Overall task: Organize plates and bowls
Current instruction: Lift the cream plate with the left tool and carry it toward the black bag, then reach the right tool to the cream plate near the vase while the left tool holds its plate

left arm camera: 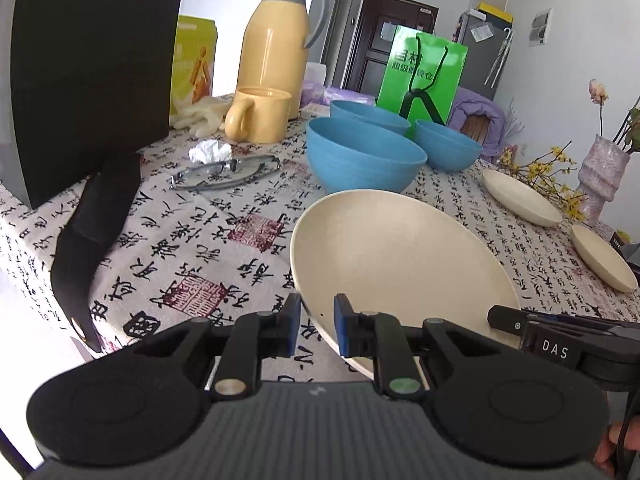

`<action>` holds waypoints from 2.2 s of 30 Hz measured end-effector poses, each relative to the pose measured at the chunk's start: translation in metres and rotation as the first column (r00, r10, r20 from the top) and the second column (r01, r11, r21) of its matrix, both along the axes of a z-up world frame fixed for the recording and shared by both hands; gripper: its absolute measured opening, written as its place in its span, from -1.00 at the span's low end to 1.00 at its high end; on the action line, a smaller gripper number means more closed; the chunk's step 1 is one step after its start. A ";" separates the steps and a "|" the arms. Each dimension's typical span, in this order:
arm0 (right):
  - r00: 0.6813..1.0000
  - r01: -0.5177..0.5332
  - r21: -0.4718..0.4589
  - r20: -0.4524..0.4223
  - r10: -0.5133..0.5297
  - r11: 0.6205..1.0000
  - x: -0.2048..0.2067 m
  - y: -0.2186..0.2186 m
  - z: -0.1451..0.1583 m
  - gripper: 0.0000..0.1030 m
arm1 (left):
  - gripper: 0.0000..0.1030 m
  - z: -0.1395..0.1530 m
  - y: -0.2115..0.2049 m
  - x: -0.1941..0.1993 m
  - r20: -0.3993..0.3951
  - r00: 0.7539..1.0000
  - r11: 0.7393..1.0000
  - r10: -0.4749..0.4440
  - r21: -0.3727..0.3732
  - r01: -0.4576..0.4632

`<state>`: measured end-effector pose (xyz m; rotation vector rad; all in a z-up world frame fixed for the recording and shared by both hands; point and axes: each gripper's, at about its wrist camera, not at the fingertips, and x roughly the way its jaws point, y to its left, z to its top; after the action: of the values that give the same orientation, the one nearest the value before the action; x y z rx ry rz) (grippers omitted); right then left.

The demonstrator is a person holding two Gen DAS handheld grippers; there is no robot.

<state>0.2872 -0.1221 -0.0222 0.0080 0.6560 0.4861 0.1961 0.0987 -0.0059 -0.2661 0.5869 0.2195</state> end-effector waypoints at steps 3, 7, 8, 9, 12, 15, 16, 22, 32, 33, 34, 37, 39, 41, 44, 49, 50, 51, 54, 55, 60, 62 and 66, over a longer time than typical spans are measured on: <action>1.000 -0.012 -0.001 0.006 0.012 1.000 0.000 0.002 0.000 -0.58 | -0.58 -0.003 -0.003 0.002 -0.014 1.000 1.000 -0.002 0.015 0.003; 1.000 -0.020 0.006 0.007 0.020 1.000 -0.001 0.001 0.000 -0.47 | -0.31 -0.002 -0.003 0.000 -0.006 1.000 1.000 -0.002 0.005 0.002; 1.000 -0.021 0.011 0.006 0.021 1.000 -0.002 -0.001 0.001 -0.37 | -0.12 0.000 -0.004 -0.002 0.003 1.000 1.000 0.003 0.014 -0.003; 1.000 -0.018 0.017 0.009 0.018 1.000 -0.002 -0.003 0.001 -0.28 | 0.02 0.003 -0.005 -0.003 0.013 1.000 1.000 0.010 0.026 -0.010; 0.999 -0.004 0.022 0.038 0.003 1.000 -0.009 -0.011 0.006 0.08 | 0.50 0.013 -0.010 -0.013 0.072 0.997 0.998 0.008 0.062 -0.013; 0.998 0.012 0.036 0.063 -0.014 0.999 -0.015 -0.026 0.012 0.18 | 0.84 0.024 -0.021 -0.023 0.125 0.992 0.992 -0.020 0.124 0.004; 0.997 0.022 0.044 0.070 -0.025 0.999 -0.018 -0.032 0.014 0.26 | 0.97 0.027 -0.026 -0.026 0.143 0.989 0.991 -0.022 0.137 0.003; 0.973 0.127 0.054 0.187 -0.134 0.991 -0.047 -0.085 0.029 0.74 | 1.00 0.036 -0.065 -0.037 0.224 0.967 0.980 -0.119 0.183 0.078; 0.872 0.397 0.009 0.307 -0.381 0.918 -0.097 -0.208 0.031 0.98 | 1.00 0.033 -0.147 -0.020 0.224 0.934 0.952 -0.278 0.198 0.236; 0.865 0.416 0.012 0.303 -0.400 0.909 -0.098 -0.218 0.030 0.98 | 1.00 0.033 -0.155 -0.018 0.226 0.929 0.948 -0.292 0.199 0.249; 0.859 0.433 0.017 0.296 -0.418 0.901 -0.098 -0.227 0.028 0.98 | 1.00 0.033 -0.163 -0.016 0.226 0.925 0.944 -0.305 0.201 0.262; 0.846 0.464 0.026 0.284 -0.452 0.885 -0.095 -0.250 0.023 0.98 | 1.00 0.032 -0.187 -0.005 0.220 0.914 0.931 -0.341 0.211 0.297; 0.840 0.476 0.024 0.281 -0.463 0.879 -0.093 -0.261 0.020 0.98 | 1.00 0.031 -0.201 0.004 0.215 0.909 0.926 -0.356 0.210 0.313; 0.836 0.486 0.027 0.276 -0.474 0.874 -0.086 -0.272 0.018 0.98 | 1.00 0.030 -0.215 0.015 0.209 0.903 0.919 -0.376 0.209 0.334; 0.832 0.502 0.034 0.255 -0.493 0.864 -0.071 -0.289 0.016 0.98 | 1.00 0.032 -0.234 0.040 0.197 0.898 0.911 -0.393 0.213 0.352; 0.822 0.522 0.045 0.238 -0.517 0.852 -0.032 -0.315 0.015 0.96 | 1.00 0.038 -0.264 0.093 0.197 0.889 0.900 -0.413 0.237 0.365; 0.820 0.526 0.045 0.237 -0.520 0.849 -0.020 -0.321 0.014 0.96 | 1.00 0.039 -0.273 0.106 0.189 0.890 0.897 -0.415 0.249 0.366; 0.820 0.528 0.042 0.233 -0.522 0.848 -0.009 -0.325 0.014 0.96 | 1.00 0.040 -0.280 0.120 0.180 0.888 0.892 -0.424 0.254 0.374; 0.822 0.529 0.041 0.223 -0.524 0.847 0.028 -0.341 0.014 0.94 | 1.00 0.041 -0.299 0.164 0.147 0.882 0.885 -0.448 0.214 0.413; 0.822 0.530 0.043 0.217 -0.526 0.847 0.041 -0.346 0.014 0.94 | 1.00 0.041 -0.304 0.179 0.137 0.881 0.885 -0.454 0.185 0.427; 0.832 0.529 0.068 0.159 -0.532 0.846 0.107 -0.371 0.013 0.81 | 1.00 0.027 -0.328 0.251 0.059 0.864 0.866 -0.500 0.052 0.497; 0.840 0.522 0.081 0.126 -0.528 0.849 0.132 -0.379 0.010 0.77 | 0.91 0.018 -0.340 0.274 0.028 0.855 0.855 -0.517 0.052 0.515; 0.857 0.507 0.066 0.061 -0.511 0.859 0.180 -0.387 -0.005 0.47 | 0.37 0.001 -0.353 0.313 -0.027 0.879 0.877 -0.476 0.053 0.477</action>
<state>0.4676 -0.5089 -0.0272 0.2048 0.5383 -0.0142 0.5095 -0.2544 -0.0052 -0.0562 0.6401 -0.2411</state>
